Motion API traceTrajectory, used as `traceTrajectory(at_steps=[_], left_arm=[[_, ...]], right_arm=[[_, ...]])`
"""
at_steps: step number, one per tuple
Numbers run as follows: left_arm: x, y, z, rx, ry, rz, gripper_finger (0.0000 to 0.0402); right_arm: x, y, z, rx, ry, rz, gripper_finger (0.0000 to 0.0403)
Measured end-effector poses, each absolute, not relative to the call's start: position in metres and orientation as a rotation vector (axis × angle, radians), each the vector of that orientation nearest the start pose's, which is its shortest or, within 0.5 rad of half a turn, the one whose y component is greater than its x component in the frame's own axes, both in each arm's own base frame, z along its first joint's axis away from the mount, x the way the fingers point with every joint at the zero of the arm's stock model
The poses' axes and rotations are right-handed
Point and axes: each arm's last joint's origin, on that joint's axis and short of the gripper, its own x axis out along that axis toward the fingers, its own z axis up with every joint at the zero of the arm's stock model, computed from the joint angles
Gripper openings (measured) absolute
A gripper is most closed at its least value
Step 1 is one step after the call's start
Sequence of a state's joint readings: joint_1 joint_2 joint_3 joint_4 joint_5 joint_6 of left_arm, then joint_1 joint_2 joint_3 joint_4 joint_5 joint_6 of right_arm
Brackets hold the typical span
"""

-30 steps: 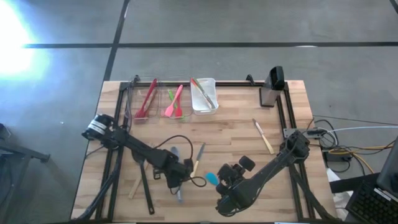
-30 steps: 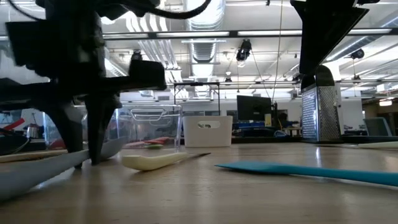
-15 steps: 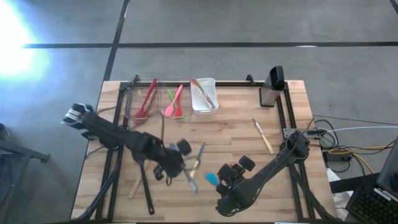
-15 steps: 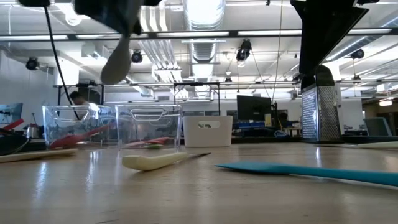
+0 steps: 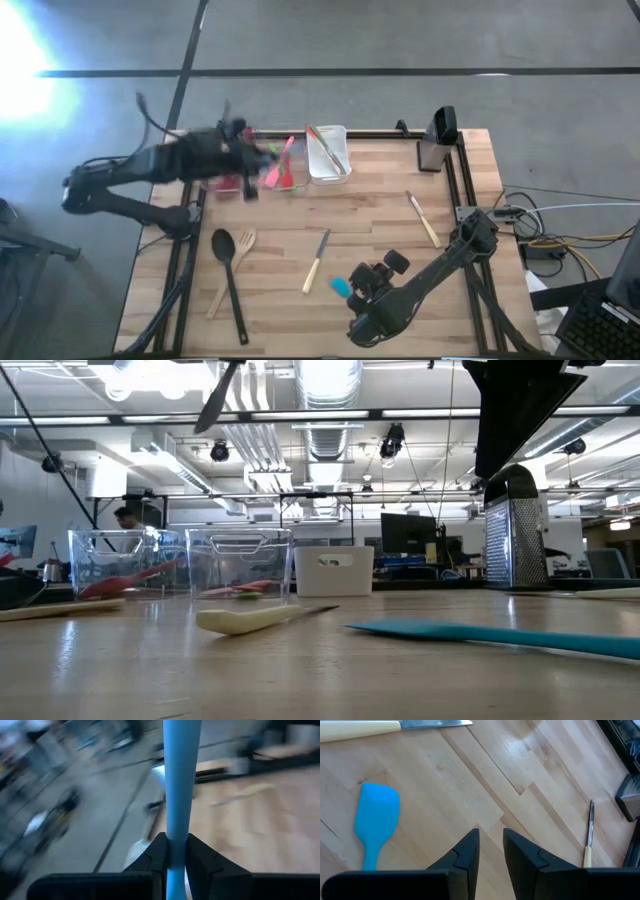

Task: Pick & Place Kitchen Items
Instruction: Put the gray serving spoon into the left transparent bin

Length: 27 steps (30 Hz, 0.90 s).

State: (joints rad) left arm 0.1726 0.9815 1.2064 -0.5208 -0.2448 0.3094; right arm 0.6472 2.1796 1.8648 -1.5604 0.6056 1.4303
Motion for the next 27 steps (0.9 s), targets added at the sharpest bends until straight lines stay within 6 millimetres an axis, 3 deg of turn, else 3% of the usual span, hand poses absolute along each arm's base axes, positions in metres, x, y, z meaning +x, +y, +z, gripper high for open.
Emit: traceTrajectory(at_steps=[5,9,13,17,27], left_arm=[[0.159,0.091,0.408,0.072,0.356,0.578,0.0042],[0.144,0.132,0.394,-0.125,0.408,0.640,0.0042],[0.133,0.162,0.381,-0.213,0.481,0.750,0.0042],[0.133,0.177,0.364,-0.270,0.552,0.771,0.0042],[0.132,0.191,0.319,-0.341,0.645,0.802,0.0042]], right_arm=[[0.325,0.225,0.214,0.056,1.095,-0.908,0.0087],[0.325,0.225,0.214,0.047,1.085,-0.906,0.0091],[0.325,0.225,0.214,0.051,1.080,-0.907,0.0086],[0.325,0.225,0.214,0.051,1.079,-0.907,0.0080],[0.323,0.229,0.214,0.064,1.068,-0.907,0.0089]])
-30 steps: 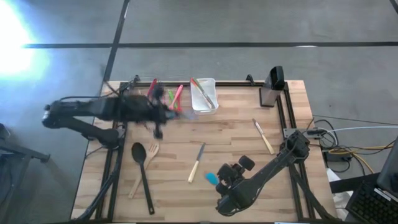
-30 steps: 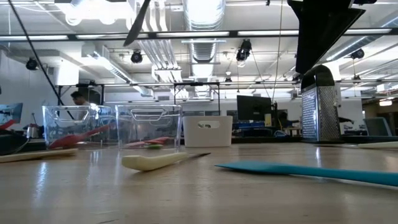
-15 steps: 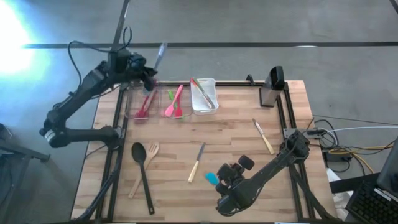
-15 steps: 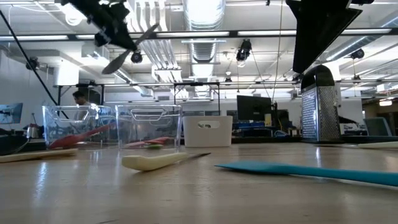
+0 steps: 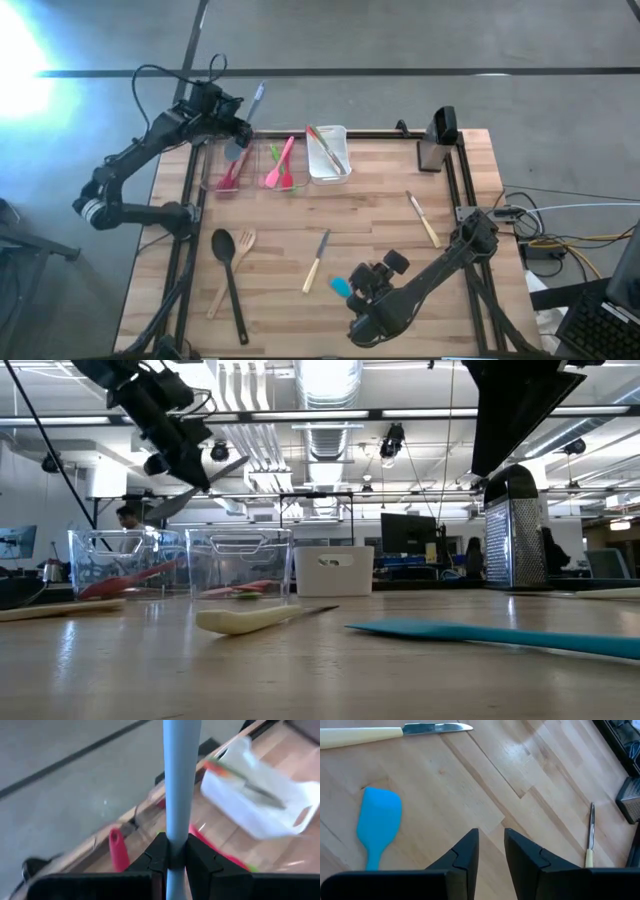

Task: Pick & Place Kitchen Items
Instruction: Put the gray serving spoon into the left transparent bin

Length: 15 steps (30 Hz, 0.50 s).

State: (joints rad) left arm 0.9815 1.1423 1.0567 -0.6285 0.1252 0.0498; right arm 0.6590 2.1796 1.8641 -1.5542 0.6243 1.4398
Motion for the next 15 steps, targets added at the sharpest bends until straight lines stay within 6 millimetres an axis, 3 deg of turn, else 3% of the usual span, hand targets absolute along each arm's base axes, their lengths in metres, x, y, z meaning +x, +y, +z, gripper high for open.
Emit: traceTrajectory(at_steps=[15], left_arm=[[0.105,0.192,0.260,-0.466,0.739,0.896,0.0042]], right_arm=[[0.323,0.231,0.213,0.080,1.059,-0.895,0.0081]])
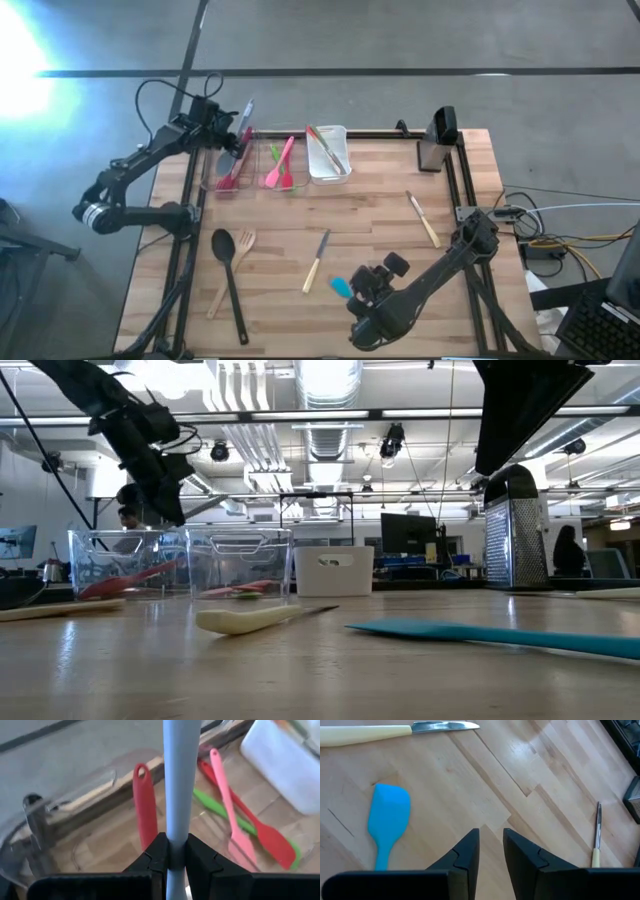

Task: Pick & Place Kitchen Items
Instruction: Put the gray serving spoon into the left transparent bin

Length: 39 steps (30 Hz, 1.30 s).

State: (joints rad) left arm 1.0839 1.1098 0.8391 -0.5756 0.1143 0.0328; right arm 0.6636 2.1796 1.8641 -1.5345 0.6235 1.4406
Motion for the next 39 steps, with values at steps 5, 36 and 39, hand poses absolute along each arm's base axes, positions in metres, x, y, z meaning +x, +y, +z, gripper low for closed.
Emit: traceTrajectory(at_steps=[5,36,39], left_arm=[[0.102,0.190,0.246,-0.492,0.752,0.898,0.0042],[0.093,0.183,0.220,-0.616,0.811,0.870,0.0042],[0.093,0.182,0.219,-0.635,0.820,0.859,0.0042]], right_arm=[[0.324,0.231,0.213,0.083,1.058,-0.894,0.0088],[0.325,0.233,0.213,0.099,1.052,-0.884,0.0086],[0.325,0.233,0.213,0.099,1.051,-0.883,0.0081]])
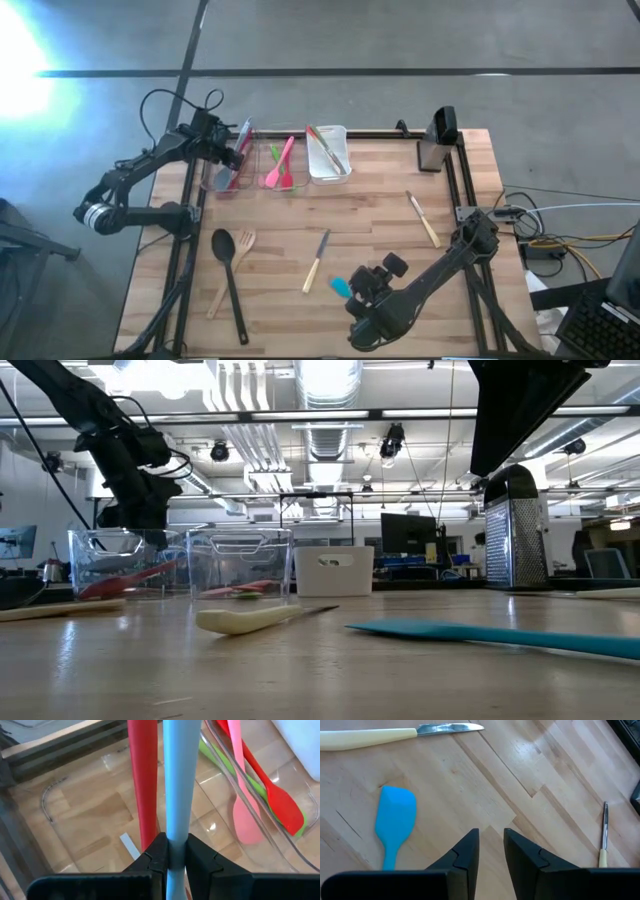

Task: Pick & Place Kitchen Items
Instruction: Put the gray serving spoon into the left transparent bin, then put the top yellow table knife into the white bin

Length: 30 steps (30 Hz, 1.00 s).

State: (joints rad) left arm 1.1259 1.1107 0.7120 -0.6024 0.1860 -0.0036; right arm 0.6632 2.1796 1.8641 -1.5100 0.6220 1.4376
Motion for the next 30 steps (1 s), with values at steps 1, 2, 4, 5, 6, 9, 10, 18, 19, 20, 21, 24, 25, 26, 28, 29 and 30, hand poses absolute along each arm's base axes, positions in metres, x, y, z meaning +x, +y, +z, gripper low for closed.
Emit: traceTrajectory(at_steps=[1,2,4,5,6,9,10,18,19,20,21,24,25,26,28,29,30], left_arm=[[0.0925,0.1816,0.2192,-0.636,0.820,0.859,0.0042],[0.0925,0.1816,0.2191,-0.637,0.820,0.859,0.0042],[0.0925,0.1816,0.2191,-0.653,0.813,0.868,0.0042],[0.0925,0.1816,0.2191,-0.655,0.812,0.869,0.0042],[0.0925,0.1816,0.2191,-0.656,0.811,0.870,0.0042],[0.0925,0.1816,0.2191,-0.657,0.811,0.870,0.0042],[0.0925,0.1816,0.2191,-0.657,0.811,0.870,0.0042],[0.0926,0.1816,0.2191,-0.654,0.813,0.868,0.0062],[0.0926,0.1816,0.2191,-0.652,0.813,0.867,0.0077],[0.0926,0.1816,0.2191,-0.650,0.815,0.865,0.0094],[0.0927,0.1815,0.2191,-0.648,0.816,0.864,0.0111],[0.0927,0.1815,0.2190,-0.639,0.820,0.860,0.0148],[0.0927,0.1815,0.2190,-0.635,0.822,0.857,0.0157],[0.0927,0.1814,0.2190,-0.631,0.825,0.855,0.0163],[0.0926,0.1812,0.2189,-0.629,0.828,0.852,0.0173],[0.0926,0.1812,0.2188,-0.627,0.830,0.851,0.0175],[0.0926,0.1811,0.2188,-0.625,0.832,0.849,0.0177]], right_arm=[[0.3253,0.2327,0.2127,0.100,1.051,-0.883,0.0079],[0.3253,0.2327,0.2127,0.101,1.050,-0.883,0.0078],[0.3254,0.2328,0.2127,0.102,1.049,-0.883,0.0077],[0.3254,0.2328,0.2127,0.102,1.048,-0.883,0.0078],[0.3254,0.2328,0.2127,0.102,1.048,-0.883,0.0079],[0.3257,0.2330,0.2126,0.106,1.045,-0.882,0.0084],[0.3257,0.2330,0.2126,0.106,1.045,-0.882,0.0086],[0.3259,0.2332,0.2126,0.107,1.044,-0.879,0.0088],[0.3259,0.2332,0.2126,0.107,1.045,-0.879,0.0086],[0.3259,0.2332,0.2126,0.107,1.045,-0.879,0.0084],[0.3260,0.2332,0.2126,0.107,1.044,-0.879,0.0082],[0.3261,0.2333,0.2125,0.108,1.044,-0.878,0.0077],[0.3261,0.2333,0.2125,0.109,1.043,-0.878,0.0076],[0.3262,0.2334,0.2125,0.110,1.043,-0.878,0.0075],[0.3262,0.2334,0.2125,0.110,1.044,-0.877,0.0075],[0.3262,0.2334,0.2125,0.109,1.044,-0.877,0.0075],[0.3262,0.2334,0.2125,0.109,1.044,-0.877,0.0076]])
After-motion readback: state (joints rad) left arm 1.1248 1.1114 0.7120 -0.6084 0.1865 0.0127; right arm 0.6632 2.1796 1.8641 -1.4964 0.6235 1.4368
